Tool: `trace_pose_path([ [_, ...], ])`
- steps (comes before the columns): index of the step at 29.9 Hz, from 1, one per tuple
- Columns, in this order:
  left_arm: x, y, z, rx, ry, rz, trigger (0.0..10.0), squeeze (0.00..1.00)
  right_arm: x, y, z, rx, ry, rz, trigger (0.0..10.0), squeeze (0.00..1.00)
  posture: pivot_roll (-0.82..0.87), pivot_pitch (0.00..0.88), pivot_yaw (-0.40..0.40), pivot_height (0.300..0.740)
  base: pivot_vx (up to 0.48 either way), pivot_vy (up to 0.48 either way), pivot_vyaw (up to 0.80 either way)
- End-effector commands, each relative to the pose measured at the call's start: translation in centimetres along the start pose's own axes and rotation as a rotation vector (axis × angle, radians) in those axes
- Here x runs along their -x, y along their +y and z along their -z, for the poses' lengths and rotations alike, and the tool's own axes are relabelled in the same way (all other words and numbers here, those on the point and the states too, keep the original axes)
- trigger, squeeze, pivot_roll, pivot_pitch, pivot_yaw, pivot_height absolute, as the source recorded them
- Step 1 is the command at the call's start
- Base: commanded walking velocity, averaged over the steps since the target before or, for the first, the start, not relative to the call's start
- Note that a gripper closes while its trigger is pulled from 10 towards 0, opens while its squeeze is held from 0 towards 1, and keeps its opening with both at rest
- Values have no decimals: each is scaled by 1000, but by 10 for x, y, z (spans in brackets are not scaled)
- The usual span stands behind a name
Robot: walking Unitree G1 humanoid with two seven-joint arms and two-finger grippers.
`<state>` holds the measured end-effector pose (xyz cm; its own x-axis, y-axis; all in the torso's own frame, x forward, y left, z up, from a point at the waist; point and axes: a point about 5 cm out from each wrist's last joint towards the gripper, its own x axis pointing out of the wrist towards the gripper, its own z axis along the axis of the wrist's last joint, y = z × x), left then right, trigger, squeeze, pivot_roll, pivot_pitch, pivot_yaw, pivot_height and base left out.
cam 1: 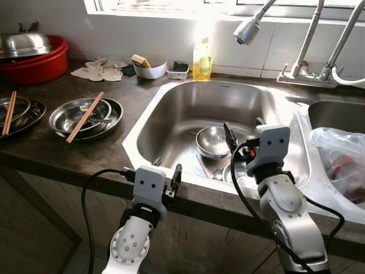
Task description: Kitchen organization
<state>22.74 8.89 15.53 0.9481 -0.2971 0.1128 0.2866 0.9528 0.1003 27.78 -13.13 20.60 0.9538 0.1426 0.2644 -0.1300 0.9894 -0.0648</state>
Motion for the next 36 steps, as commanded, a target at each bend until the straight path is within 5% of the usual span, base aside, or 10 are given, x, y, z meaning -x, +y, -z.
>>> trace_pose_path([
  [1,1,0,-2,0,-10,3,10000,0,2,4,-6,-13,-22,-20,10000,0,79,58,-9,740,0,0,0],
  [18,7,1,0,-10,-4,13,10000,0,18,14,-2,1,0,-125,10000,0,75,59,-7,740,0,0,0],
  [36,7,0,1,-10,-8,16,10000,0,17,16,-1,-15,3,-119,10000,0,81,40,-9,740,-308,0,0],
])
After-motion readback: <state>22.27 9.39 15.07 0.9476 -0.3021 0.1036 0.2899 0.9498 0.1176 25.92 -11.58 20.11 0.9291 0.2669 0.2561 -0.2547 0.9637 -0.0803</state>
